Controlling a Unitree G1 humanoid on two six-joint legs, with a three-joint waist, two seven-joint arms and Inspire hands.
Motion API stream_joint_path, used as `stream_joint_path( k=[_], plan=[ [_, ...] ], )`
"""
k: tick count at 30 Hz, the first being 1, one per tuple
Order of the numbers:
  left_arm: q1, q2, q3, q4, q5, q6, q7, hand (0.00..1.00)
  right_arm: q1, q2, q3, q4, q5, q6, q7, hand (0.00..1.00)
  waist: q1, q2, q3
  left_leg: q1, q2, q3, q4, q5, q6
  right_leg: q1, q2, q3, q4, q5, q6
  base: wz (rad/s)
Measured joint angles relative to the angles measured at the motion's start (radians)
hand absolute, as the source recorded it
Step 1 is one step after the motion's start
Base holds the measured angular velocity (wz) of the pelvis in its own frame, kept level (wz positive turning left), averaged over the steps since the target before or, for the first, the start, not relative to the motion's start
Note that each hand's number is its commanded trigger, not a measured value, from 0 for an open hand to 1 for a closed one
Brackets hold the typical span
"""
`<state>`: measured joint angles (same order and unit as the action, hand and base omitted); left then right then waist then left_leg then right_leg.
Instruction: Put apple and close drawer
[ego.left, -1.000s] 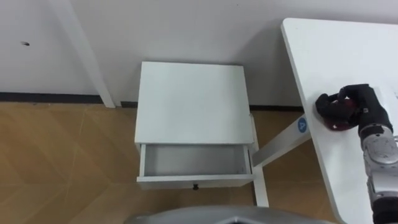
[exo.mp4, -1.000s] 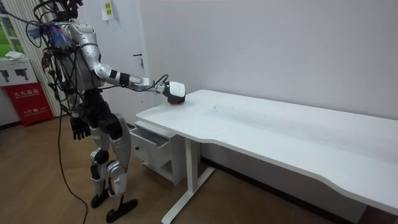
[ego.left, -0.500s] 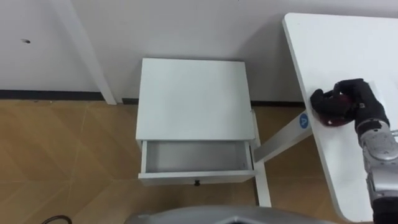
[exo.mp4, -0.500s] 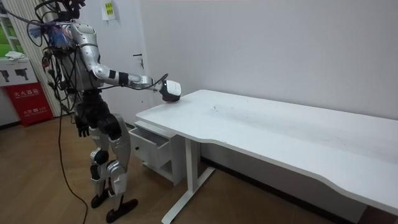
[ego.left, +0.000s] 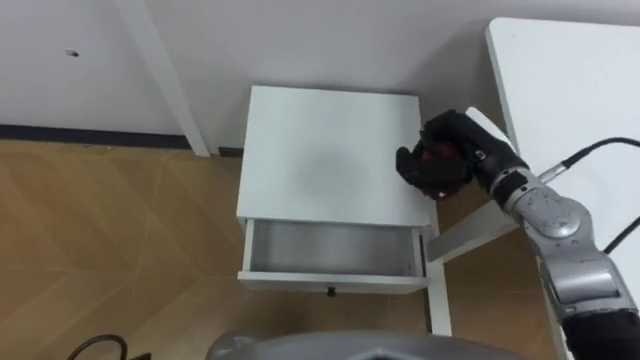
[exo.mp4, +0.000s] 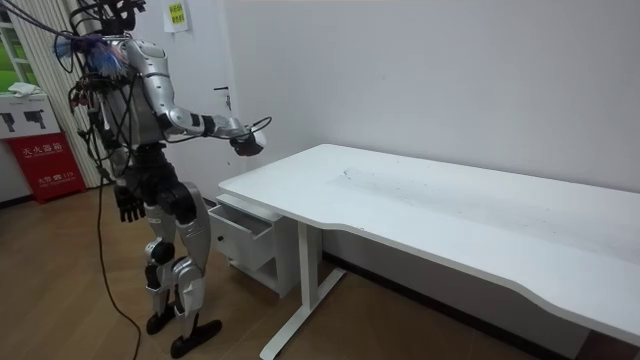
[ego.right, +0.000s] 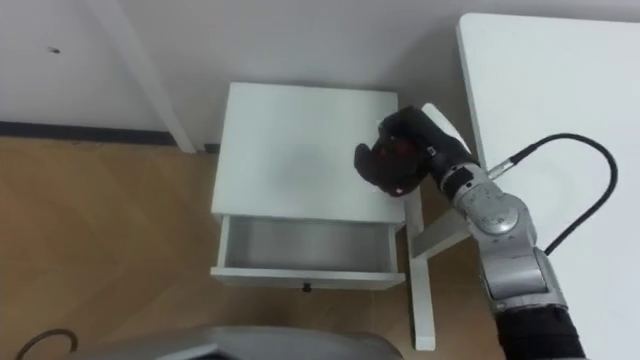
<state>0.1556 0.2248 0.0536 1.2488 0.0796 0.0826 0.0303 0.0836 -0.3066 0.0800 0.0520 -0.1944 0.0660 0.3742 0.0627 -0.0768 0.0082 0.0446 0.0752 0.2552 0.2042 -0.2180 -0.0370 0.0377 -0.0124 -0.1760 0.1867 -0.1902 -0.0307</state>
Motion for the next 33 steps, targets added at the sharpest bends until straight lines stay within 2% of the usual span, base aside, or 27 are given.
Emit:
stream_joint_path(
  k=[2, 6, 14, 16, 17, 18, 19, 20, 29, 33],
  plan=[
    [0.001, 0.000, -0.007, 0.000, 0.000, 0.000, -0.001, 0.00, -0.017, 0.001, 0.020, 0.000, 0.000, 0.001, 0.020, 1.00, 0.000, -0.010, 0.0035, -0.002, 0.000, -0.008, 0.001, 0.000, 0.000, 0.001, 0.000, -0.007, 0.000, 0.000, 0.000, 0.11],
    [0.000, -0.002, -0.024, 0.017, -0.002, 0.000, -0.003, 0.00, -0.028, 0.033, 0.025, -0.004, 0.001, 0.001, 0.051, 1.00, 0.004, -0.019, -0.0011, -0.006, -0.001, -0.015, 0.002, 0.000, 0.001, 0.008, -0.001, -0.015, -0.001, 0.000, 0.000, 0.05],
    [-0.019, -0.002, -0.040, 0.020, -0.009, 0.002, -0.003, 0.00, -0.042, 0.052, 0.078, -0.004, 0.001, 0.004, 0.065, 1.00, 0.017, -0.015, 0.0016, 0.000, 0.000, -0.012, 0.003, 0.000, 0.000, 0.014, -0.002, -0.022, -0.001, 0.000, 0.000, -0.01],
    [-0.020, -0.002, -0.040, 0.019, -0.009, 0.005, -0.003, 0.00, -0.042, 0.056, 0.104, -0.004, 0.001, 0.025, 0.068, 1.00, 0.021, -0.014, 0.0017, -0.001, 0.000, -0.012, 0.004, 0.000, 0.001, 0.014, -0.002, -0.022, -0.001, 0.000, 0.000, 0.00],
    [-0.020, -0.002, -0.040, 0.019, -0.009, 0.006, -0.003, 0.00, -0.041, 0.058, 0.106, -0.004, 0.001, 0.028, 0.068, 0.60, 0.022, -0.014, 0.0018, -0.002, -0.001, -0.012, 0.005, 0.000, 0.001, 0.014, -0.002, -0.023, -0.001, 0.000, 0.000, 0.03],
    [-0.024, -0.002, -0.040, 0.019, -0.009, 0.007, -0.003, 0.00, -0.041, 0.065, 0.107, -0.004, 0.001, 0.033, 0.068, 0.25, 0.021, -0.014, 0.0018, -0.005, -0.001, -0.012, 0.008, 0.000, 0.001, 0.014, -0.003, -0.026, -0.001, 0.000, 0.000, 0.05],
    [-0.025, -0.002, -0.040, 0.020, -0.009, 0.008, -0.002, 0.00, -0.042, 0.071, 0.108, -0.004, 0.001, 0.036, 0.067, 0.04, 0.022, -0.014, 0.0018, -0.007, -0.001, -0.013, 0.011, 0.000, 0.001, 0.014, -0.003, -0.028, -0.001, 0.000, 0.000, 0.06],
    [-0.025, -0.002, -0.040, 0.020, -0.009, 0.009, -0.002, 0.00, -0.042, 0.072, 0.110, -0.004, 0.001, 0.036, 0.067, 0.00, 0.023, -0.014, 0.0020, -0.008, -0.001, -0.013, 0.011, 0.000, 0.001, 0.014, -0.003, -0.028, -0.001, 0.000, 0.000, 0.00],
    [-0.042, -0.008, -0.041, 0.021, -0.009, 0.009, 0.020, 0.00, -0.042, 0.072, 0.135, -0.002, 0.001, 0.036, 0.087, 0.00, 0.023, -0.001, 0.0050, -0.012, 0.000, -0.012, 0.017, 0.000, 0.001, 0.011, -0.004, -0.028, 0.001, 0.000, 0.000, 0.00],
    [-0.046, -0.009, -0.046, 0.021, -0.009, 0.010, 0.025, 0.00, -0.042, 0.072, 0.135, -0.002, 0.001, 0.036, 0.087, 0.00, 0.022, 0.002, 0.0029, -0.013, 0.000, -0.012, 0.018, 0.001, 0.001, 0.011, -0.004, -0.028, 0.001, 0.000, 0.000, 0.00]
  ],
)
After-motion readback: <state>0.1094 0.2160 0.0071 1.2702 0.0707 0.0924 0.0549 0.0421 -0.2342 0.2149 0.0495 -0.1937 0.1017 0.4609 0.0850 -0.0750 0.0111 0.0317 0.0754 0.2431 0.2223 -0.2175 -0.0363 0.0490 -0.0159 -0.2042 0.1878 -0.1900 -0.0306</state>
